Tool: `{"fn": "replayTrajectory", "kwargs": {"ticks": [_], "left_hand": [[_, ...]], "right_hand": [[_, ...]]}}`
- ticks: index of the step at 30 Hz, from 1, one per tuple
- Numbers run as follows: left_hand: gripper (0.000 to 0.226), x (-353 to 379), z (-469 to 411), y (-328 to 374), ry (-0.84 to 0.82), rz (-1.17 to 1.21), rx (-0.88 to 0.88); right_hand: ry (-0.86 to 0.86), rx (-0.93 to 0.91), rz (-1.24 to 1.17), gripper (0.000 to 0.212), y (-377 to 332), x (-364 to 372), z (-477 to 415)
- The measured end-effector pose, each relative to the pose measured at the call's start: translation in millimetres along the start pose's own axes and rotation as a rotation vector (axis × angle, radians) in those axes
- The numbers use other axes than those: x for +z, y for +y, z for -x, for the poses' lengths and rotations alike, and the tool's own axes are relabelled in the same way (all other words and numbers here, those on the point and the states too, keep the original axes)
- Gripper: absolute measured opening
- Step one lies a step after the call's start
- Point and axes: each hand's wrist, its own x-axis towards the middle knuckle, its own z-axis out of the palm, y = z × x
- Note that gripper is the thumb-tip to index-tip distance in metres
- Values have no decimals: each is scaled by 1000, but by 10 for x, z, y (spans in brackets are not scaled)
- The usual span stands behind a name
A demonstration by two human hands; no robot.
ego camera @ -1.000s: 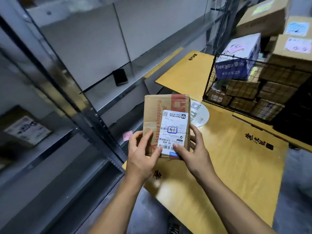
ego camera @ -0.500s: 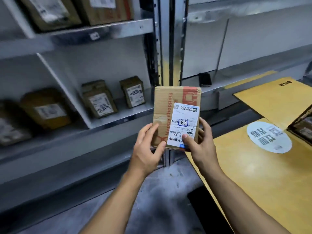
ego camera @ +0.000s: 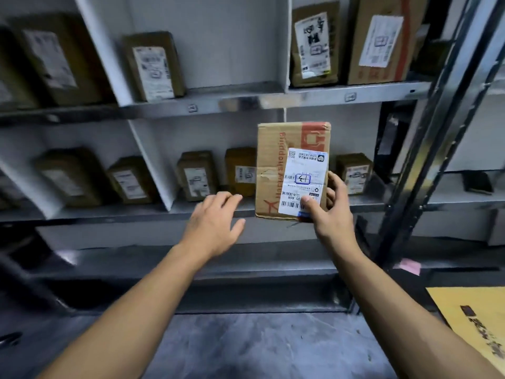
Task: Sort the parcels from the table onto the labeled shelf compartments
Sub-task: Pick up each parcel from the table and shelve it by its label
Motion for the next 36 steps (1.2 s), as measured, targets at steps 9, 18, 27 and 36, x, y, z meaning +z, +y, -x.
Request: {"fn": "replayTrajectory", "kwargs": {"ticks": [9, 18, 27, 36], "left_hand": [[56, -810, 97, -853, 99, -197, -95], [53, -1192, -553, -1119, 220, -186, -65], [52, -1273, -1666, -1339, 257, -228, -4], [50, -1013, -2289, -1491, 337, -156, 28]], "right_hand": [[-78, -178, -95, 68, -814, 1033, -408], [-44, -344, -77, 61, -1477, 1379, -1283], [25, -361, 45, 62, -1556, 1575, -2327], [-14, -342, 115, 64, -1284, 1820, -2830]]}}
